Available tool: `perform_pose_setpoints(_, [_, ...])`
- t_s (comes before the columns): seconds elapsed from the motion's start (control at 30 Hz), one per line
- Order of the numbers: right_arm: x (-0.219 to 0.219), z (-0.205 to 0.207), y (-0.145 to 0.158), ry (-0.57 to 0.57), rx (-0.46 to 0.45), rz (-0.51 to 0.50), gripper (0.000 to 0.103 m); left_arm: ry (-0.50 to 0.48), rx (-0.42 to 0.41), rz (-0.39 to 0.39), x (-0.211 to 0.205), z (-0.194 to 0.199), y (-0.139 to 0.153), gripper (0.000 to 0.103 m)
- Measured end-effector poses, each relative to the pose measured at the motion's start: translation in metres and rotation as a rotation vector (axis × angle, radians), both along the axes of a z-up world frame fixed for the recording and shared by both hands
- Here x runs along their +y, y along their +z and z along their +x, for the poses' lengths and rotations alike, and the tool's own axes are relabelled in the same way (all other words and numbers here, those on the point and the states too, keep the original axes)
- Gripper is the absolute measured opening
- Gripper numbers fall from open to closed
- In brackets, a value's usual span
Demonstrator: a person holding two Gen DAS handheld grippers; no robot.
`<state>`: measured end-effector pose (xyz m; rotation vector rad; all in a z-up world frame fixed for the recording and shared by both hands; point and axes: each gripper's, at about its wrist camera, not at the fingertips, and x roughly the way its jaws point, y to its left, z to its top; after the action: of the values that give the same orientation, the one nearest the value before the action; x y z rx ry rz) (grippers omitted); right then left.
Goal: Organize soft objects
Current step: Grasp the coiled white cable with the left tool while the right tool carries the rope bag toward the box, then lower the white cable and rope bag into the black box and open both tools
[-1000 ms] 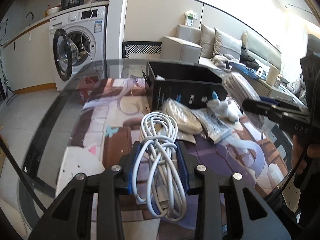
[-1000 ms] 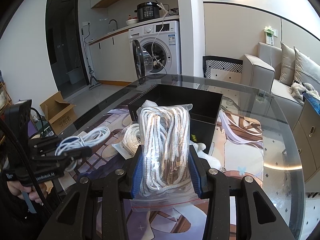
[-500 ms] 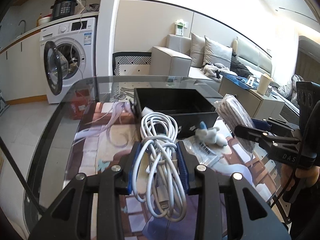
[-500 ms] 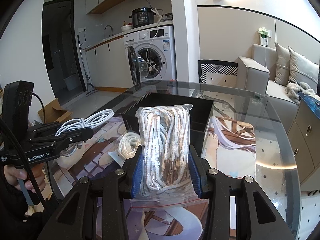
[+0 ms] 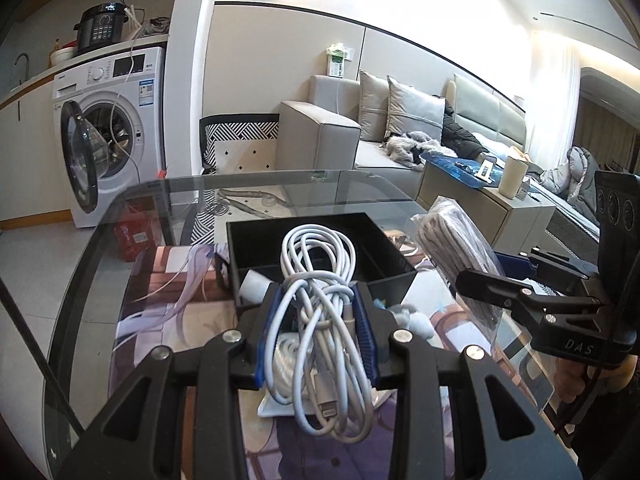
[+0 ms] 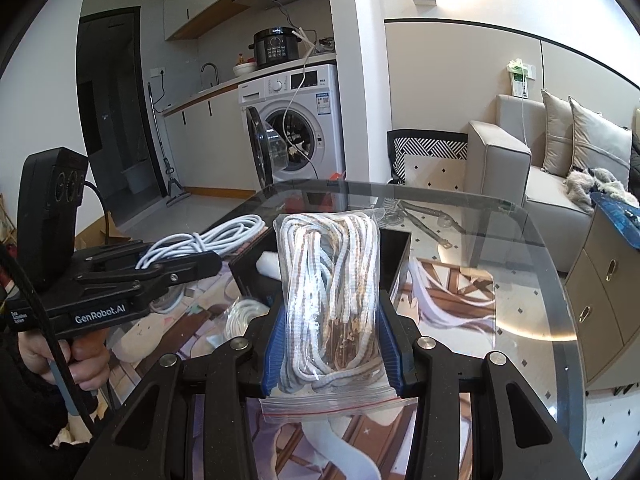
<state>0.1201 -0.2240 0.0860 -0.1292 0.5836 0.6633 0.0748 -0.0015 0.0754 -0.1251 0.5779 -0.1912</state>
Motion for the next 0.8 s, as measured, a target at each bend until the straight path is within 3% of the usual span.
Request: perform_pose_setpoints(0.8, [0.033,0.063,-0.011,0.002,0.071,-0.009,0.042,0.038,0.079,-0.046,0.006,0.061,-0.011,0.034])
